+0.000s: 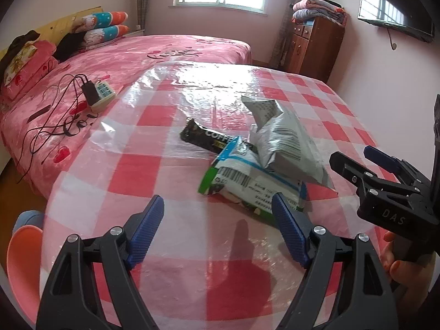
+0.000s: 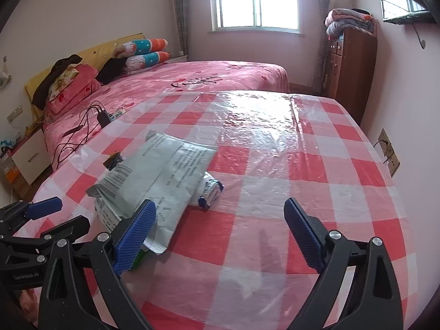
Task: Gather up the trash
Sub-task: 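Lower the left tool onto the green-and-white packet while the right tool approaches the grey packet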
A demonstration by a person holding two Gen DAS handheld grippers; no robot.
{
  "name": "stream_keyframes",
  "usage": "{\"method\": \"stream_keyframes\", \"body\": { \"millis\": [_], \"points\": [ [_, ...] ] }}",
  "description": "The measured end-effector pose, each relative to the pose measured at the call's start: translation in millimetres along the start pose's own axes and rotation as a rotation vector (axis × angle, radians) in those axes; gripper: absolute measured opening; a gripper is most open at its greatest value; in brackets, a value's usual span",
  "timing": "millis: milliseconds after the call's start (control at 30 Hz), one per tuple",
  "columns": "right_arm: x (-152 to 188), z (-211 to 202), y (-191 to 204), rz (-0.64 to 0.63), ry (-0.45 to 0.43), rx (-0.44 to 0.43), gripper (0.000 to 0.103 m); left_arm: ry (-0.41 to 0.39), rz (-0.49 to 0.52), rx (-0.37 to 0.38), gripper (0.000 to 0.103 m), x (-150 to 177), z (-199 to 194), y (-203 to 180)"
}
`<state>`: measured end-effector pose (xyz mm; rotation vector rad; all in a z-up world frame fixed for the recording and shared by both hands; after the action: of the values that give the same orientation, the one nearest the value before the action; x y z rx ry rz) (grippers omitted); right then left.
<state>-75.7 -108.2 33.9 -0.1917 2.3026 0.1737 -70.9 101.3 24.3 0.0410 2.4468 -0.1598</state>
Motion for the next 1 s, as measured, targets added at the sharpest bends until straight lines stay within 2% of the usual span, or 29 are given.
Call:
{"method": "stream_keyframes", "body": {
  "millis": [300,567,733,1000],
  "points": [
    [-1,4,-20,0.051,0.017,-0.027,0.093,0.028,-0.021,0.040,0.081,-7,20,-14],
    [-4,15,-44,0.186,0.059,-0.204,0.093,0.041,-0.095,0.095,0.081,-12,36,-16],
    [-6,19,-50,0.248,0.070,-0.313,0.093,0.024,-0.094,0.111,0.082,-15,39,-21],
    [-9,21,-59,0.263,0.055,-0.283,0.093,0.023,-0.061,0.155,0.082,-22,52,-44]
  ]
}}
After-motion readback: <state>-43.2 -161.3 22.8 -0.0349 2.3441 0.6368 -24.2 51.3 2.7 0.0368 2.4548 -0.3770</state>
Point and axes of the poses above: each gripper's, at about its wrist camera, not at the fingertips, and z roughly the way its jaws point, y to its left, x to its underside, the point moved 1 cm from there along z, roughly the way its jaws point, and after that the axes turned 3 degrees about y, right-handed, at the moved point
